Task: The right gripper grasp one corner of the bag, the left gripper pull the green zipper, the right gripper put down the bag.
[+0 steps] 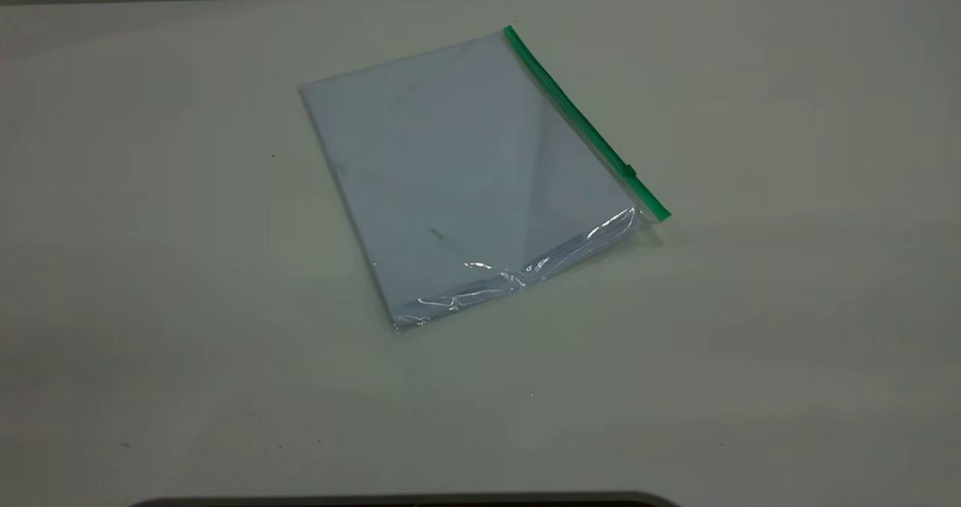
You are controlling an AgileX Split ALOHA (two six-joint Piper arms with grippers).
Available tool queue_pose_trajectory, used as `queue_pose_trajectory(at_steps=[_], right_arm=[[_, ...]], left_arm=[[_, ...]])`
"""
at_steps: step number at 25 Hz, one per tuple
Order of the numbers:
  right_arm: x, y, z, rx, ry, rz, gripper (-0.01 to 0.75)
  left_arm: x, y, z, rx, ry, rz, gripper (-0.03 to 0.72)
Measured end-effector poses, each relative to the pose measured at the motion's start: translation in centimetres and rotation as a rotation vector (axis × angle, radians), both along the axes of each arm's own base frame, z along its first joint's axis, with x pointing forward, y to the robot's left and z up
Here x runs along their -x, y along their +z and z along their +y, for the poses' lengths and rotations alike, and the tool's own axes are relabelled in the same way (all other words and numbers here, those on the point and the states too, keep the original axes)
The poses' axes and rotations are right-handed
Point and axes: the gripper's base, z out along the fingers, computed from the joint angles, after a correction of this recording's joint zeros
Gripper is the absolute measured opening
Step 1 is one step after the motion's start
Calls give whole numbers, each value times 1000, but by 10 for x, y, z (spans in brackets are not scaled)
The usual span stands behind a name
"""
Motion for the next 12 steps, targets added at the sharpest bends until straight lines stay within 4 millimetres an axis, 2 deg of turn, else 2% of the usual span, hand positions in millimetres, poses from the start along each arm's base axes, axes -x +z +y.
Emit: queue_pose_trajectory(at_steps=[8,12], right_arm=[[0,0,0,-4,3,0,570],[0,1,1,-7,3,-7,570]], left_arm=[[0,0,1,14,21,3,449],[-8,2,5,7,82,51,489]])
